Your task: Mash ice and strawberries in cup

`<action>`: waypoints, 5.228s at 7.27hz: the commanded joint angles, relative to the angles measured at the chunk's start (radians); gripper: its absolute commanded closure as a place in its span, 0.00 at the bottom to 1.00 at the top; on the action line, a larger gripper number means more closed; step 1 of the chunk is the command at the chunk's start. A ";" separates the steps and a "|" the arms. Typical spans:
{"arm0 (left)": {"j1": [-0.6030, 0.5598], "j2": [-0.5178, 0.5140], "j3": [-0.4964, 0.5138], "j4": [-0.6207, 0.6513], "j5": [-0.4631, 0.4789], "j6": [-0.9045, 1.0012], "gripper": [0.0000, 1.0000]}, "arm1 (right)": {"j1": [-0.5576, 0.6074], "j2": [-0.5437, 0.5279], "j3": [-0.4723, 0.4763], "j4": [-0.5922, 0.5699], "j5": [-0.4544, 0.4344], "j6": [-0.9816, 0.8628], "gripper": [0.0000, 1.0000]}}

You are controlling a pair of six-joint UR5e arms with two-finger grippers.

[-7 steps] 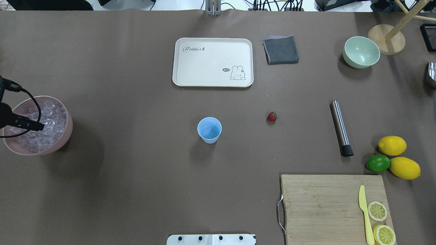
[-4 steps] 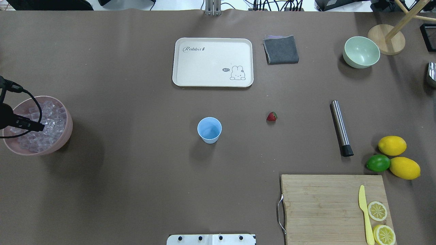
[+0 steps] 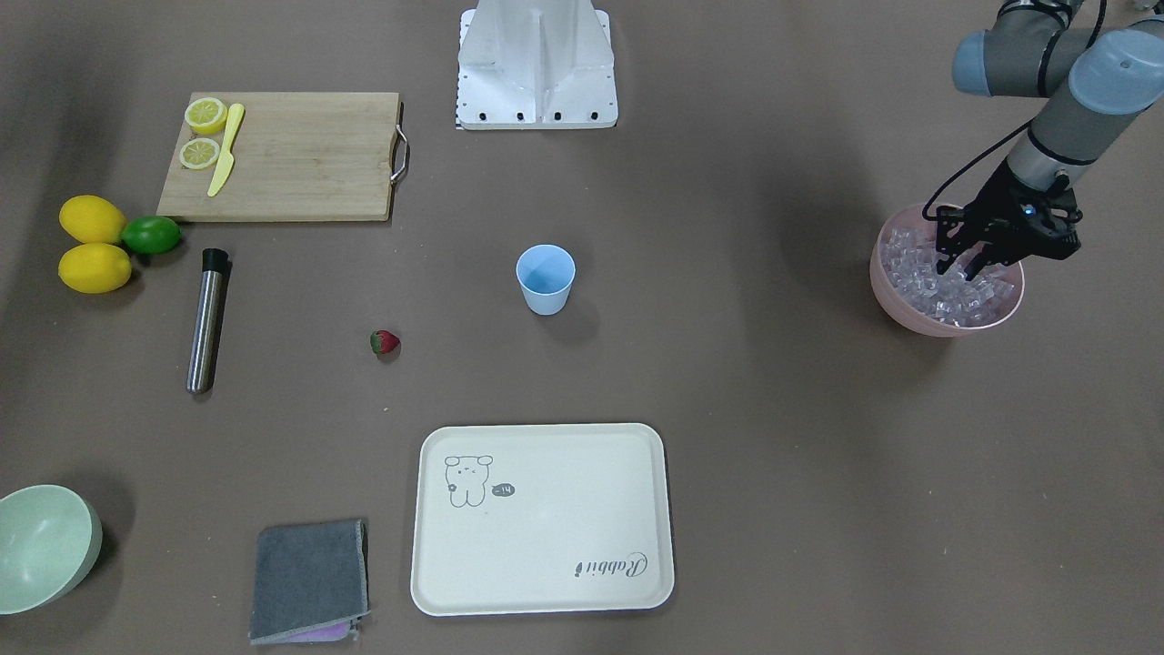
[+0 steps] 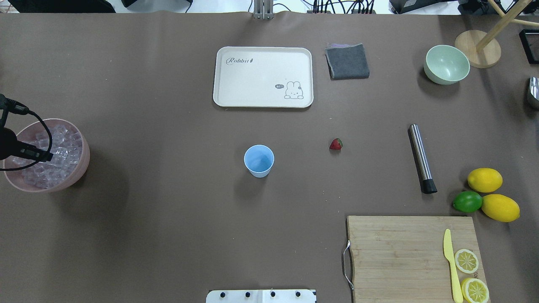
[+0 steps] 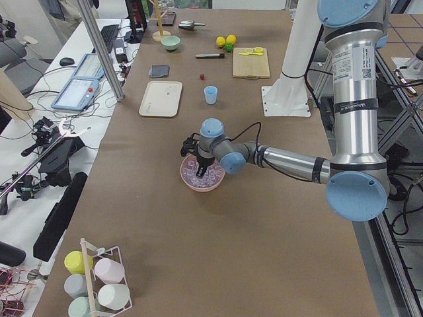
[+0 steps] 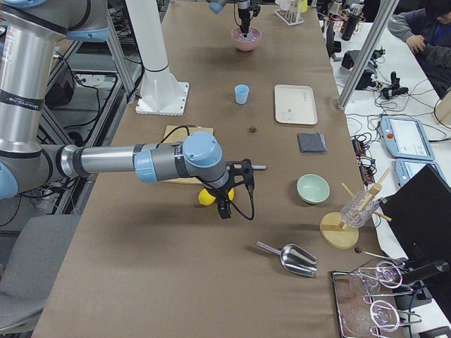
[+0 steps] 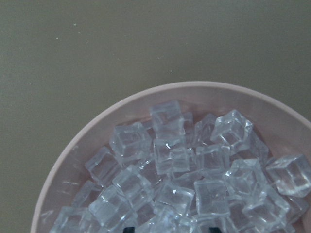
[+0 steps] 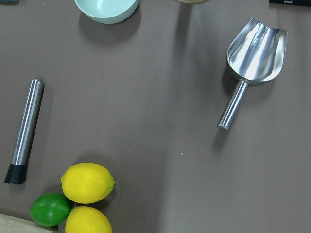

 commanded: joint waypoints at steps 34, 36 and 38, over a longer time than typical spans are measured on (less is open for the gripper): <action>0.111 -0.137 -0.206 0.245 0.086 -0.035 0.01 | 0.000 -0.009 0.001 0.002 0.000 -0.009 0.00; 0.043 -0.048 -0.203 0.245 0.049 0.134 0.01 | 0.000 -0.009 0.001 0.002 0.000 -0.009 0.00; 0.041 -0.006 -0.161 0.184 0.051 0.139 0.01 | 0.000 -0.009 0.001 0.003 0.000 -0.009 0.00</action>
